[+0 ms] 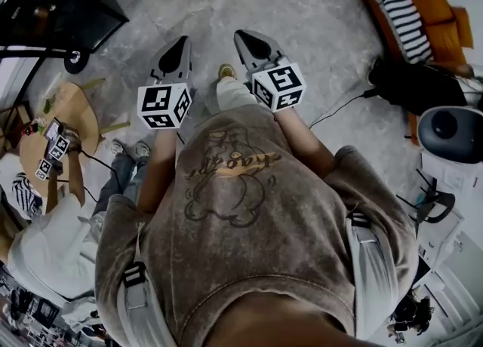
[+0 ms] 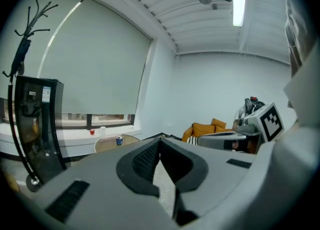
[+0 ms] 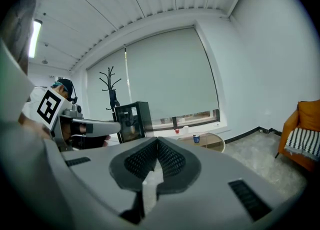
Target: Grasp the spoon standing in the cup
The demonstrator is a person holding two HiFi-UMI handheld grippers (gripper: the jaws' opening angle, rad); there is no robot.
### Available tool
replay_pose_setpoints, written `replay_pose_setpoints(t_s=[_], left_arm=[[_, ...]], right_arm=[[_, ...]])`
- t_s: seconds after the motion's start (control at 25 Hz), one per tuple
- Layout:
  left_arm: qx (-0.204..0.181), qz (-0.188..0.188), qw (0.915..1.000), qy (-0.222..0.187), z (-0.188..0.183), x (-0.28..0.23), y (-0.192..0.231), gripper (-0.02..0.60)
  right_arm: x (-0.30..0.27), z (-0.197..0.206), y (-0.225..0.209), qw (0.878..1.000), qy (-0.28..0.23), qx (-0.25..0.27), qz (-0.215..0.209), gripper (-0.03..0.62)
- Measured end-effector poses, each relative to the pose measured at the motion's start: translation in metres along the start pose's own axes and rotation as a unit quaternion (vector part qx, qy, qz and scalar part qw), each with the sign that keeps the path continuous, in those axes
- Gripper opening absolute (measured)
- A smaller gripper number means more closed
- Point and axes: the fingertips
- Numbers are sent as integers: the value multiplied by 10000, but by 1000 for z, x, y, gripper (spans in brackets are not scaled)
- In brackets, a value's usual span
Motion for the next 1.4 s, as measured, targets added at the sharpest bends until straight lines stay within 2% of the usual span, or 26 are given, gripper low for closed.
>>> replay_pose_setpoints(t_s=[0.6, 0.84, 1.16, 1.4], left_arm=[[-86, -124, 9998, -147, -76, -116, 49, 17], [-41, -247, 9995, -187, -87, -149, 65, 17], [-35, -387, 9990, -223, -96, -174, 87, 17], [-19, -304, 9993, -204, -102, -201, 105, 17]], right_arm=[[-91, -65, -89, 9996, -46, 99, -248, 18], [-121, -80, -108, 9987, -50, 197, -473, 18], [-145, -85, -138, 9990, -1, 144, -421, 18], [-169, -88, -151, 9993, 41, 134, -352, 18]])
Point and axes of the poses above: the fingertips, and each gripper's own axes: x backward along the fingers, y to its left, z out of its underside, and after that the axes turned 5 degrees about y, right-handed
